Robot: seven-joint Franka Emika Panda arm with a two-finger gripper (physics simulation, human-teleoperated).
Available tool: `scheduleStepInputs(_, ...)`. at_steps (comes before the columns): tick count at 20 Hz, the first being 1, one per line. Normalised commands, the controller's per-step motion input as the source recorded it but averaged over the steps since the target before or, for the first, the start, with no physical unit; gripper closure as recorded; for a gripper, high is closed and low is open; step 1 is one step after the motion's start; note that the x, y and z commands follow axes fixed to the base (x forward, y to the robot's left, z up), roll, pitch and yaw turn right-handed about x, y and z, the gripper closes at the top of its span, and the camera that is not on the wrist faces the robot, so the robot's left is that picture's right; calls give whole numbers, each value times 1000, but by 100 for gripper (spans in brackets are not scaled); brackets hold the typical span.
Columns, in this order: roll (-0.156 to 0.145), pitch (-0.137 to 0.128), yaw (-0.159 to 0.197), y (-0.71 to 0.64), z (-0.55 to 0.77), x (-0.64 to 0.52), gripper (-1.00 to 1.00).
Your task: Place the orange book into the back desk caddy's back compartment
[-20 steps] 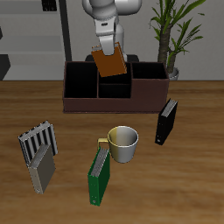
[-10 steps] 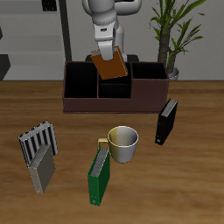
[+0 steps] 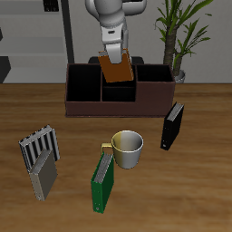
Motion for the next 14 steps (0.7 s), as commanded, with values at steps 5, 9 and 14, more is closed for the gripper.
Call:
scheduleStepInputs(5,23,53,-10,106,-199,-30,100)
scheduleStepInputs(9,4,41,-3,111,-173,36,100)
scheduleStepInputs(14,-2,39,-2,13,-176,65,100)
